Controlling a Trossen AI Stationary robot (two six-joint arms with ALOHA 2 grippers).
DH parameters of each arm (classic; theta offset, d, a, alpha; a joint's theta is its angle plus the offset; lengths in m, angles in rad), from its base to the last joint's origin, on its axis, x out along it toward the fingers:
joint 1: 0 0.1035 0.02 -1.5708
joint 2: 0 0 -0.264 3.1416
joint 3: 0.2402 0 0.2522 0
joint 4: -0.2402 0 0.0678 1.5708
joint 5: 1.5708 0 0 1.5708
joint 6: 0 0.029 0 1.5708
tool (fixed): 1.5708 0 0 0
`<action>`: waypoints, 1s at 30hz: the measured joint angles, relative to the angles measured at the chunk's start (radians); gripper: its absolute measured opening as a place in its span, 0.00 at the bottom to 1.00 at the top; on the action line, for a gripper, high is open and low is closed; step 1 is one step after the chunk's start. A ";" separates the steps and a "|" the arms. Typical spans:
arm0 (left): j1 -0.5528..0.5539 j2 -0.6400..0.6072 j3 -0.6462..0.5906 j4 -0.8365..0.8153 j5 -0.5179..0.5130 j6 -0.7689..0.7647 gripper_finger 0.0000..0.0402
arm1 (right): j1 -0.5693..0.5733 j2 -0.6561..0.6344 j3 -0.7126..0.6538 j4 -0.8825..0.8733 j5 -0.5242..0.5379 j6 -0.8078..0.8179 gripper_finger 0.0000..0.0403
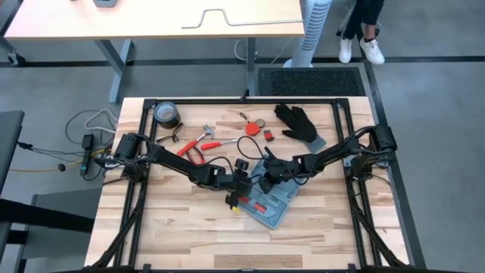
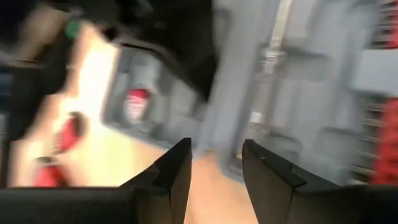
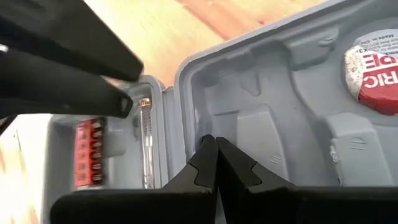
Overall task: Prefit tool cases
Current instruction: Remove the transparent screwdriver from the gray prefit tool case
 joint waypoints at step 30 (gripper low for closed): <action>-0.008 0.114 0.001 0.142 -0.138 0.158 0.33 | -0.003 0.002 -0.005 0.017 0.034 0.004 0.04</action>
